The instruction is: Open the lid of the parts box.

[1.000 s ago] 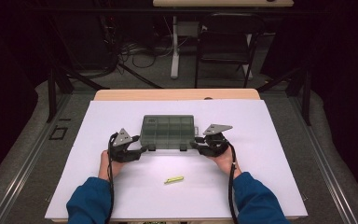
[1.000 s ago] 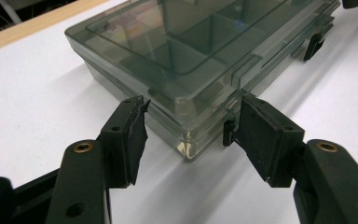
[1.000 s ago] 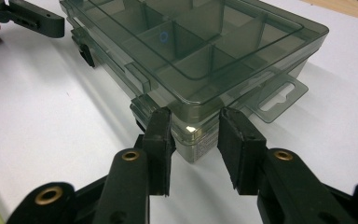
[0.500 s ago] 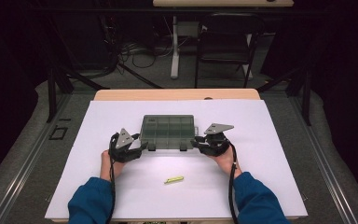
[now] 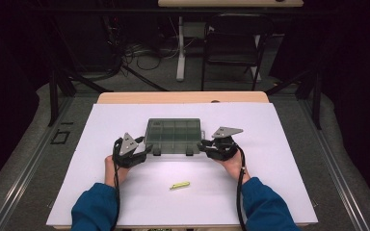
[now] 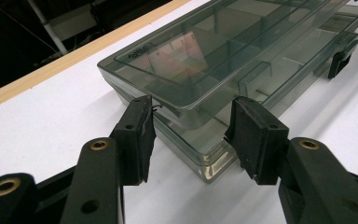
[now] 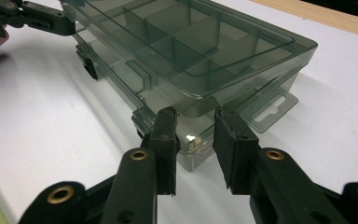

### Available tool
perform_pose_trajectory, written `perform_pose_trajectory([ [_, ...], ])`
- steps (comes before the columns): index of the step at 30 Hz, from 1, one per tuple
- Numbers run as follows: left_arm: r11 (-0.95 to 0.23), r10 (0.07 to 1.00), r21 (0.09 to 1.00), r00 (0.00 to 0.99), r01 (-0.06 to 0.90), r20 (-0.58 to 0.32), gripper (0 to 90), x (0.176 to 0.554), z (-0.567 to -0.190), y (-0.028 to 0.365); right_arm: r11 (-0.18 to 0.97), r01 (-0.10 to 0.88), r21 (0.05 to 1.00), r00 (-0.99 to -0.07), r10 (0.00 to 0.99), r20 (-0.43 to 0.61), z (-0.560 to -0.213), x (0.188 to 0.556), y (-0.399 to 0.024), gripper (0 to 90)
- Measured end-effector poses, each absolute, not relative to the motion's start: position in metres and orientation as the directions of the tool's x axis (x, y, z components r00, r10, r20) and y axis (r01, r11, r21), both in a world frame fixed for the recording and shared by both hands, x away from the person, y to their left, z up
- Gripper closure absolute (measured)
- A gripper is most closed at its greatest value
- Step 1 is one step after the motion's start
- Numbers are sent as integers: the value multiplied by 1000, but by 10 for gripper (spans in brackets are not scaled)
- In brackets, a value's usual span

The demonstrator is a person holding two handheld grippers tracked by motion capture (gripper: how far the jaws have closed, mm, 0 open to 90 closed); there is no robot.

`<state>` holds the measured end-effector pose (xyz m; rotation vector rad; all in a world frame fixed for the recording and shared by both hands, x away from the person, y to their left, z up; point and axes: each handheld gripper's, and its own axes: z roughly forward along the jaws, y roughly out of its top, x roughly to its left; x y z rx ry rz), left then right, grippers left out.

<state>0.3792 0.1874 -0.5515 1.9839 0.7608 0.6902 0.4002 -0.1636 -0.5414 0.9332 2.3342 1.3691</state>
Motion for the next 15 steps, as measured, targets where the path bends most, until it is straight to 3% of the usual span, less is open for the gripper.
perform_pose_trajectory([
  [15,-428,740,877,641,217,203,504,377,-553,185,350,375,859,-752,656,61,-540,400,-164,677],
])
